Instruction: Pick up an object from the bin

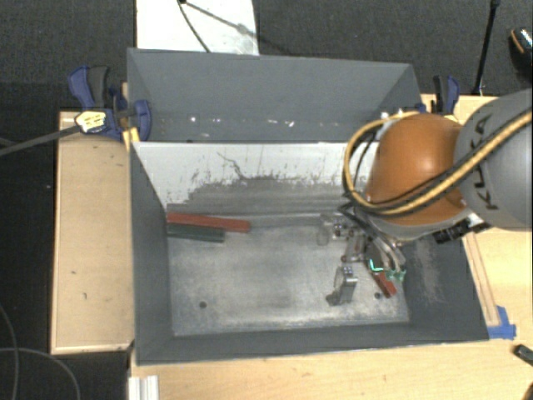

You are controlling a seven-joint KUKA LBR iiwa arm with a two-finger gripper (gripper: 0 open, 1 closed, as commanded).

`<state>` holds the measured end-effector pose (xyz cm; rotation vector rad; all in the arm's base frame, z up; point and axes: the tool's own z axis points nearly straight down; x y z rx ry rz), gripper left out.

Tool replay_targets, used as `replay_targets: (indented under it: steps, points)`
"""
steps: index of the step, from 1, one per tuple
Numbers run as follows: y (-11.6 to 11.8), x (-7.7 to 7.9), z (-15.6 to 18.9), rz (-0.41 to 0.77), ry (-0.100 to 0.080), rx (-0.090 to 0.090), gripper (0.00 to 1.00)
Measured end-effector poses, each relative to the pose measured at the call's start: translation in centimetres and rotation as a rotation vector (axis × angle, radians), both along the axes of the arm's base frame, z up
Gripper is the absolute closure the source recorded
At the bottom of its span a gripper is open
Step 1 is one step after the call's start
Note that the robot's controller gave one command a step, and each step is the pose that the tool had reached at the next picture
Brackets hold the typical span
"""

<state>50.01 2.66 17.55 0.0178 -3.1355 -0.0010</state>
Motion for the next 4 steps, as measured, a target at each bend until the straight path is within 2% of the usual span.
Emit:
replay_targets:
  steps: [1, 2, 3, 4]
  points:
    - [-14.8, 2.2, -10.6, 0.421, -0.006, 0.000, 0.00]
    - [-13.5, 7.0, -7.4, 0.141, -0.014, 0.000, 0.00]
    - [-12.7, 3.9, -7.5, -0.083, -0.006, 0.000, 0.00]
    - [-13.4, 7.1, -10.6, -0.579, -0.009, -0.002, 0.00]
